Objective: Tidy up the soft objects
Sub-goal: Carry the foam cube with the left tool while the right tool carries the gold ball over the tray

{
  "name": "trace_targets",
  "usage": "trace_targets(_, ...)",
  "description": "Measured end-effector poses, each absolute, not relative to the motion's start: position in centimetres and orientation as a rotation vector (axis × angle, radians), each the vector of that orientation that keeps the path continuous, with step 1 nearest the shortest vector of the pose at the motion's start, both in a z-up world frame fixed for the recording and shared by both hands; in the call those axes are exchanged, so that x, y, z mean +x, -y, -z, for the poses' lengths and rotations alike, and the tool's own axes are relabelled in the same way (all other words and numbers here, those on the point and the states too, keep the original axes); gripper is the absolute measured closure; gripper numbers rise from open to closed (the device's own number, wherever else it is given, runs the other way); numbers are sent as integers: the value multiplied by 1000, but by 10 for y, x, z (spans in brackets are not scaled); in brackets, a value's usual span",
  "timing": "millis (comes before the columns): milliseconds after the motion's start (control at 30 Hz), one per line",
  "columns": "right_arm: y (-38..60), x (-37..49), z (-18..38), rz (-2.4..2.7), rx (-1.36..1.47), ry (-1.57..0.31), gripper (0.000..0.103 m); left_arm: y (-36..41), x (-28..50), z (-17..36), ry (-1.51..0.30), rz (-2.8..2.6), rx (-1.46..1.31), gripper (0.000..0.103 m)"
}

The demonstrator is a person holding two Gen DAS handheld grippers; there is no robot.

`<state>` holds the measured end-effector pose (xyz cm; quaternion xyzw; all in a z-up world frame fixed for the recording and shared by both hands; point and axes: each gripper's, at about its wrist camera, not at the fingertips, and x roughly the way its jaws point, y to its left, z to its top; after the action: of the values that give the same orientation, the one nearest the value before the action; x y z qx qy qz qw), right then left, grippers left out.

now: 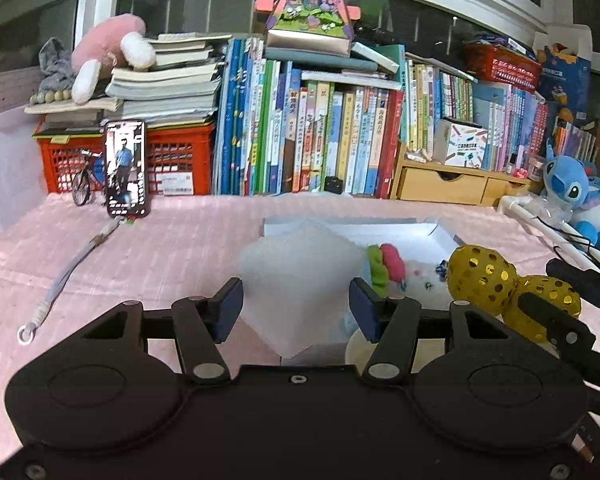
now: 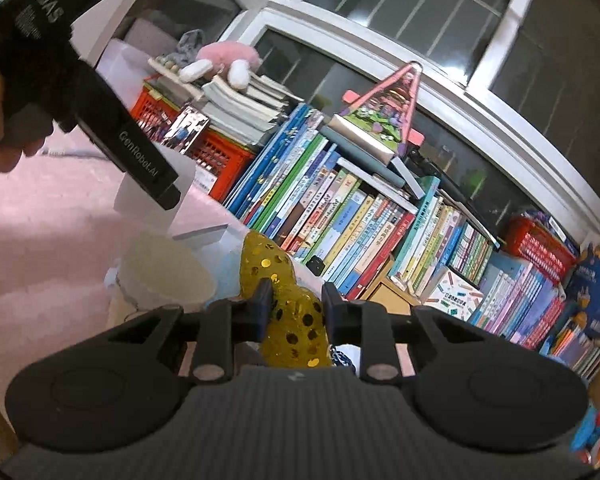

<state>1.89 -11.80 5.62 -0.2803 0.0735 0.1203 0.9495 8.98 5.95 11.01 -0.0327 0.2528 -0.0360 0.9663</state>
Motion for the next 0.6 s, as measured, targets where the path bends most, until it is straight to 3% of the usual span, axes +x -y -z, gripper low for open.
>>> trace_targets(333, 156, 47, -92, -204, -400, -169, 72, -51, 121, -129, -527, 121, -76, 47)
trace_targets(467, 176, 69, -106, -196, -293, -228, 77, -51, 140, -127, -570, 128, -93, 47)
trace_targets(600, 190, 81, -106, -265, -199, -328, 74, -53, 146, -119, -601, 132, -104, 47)
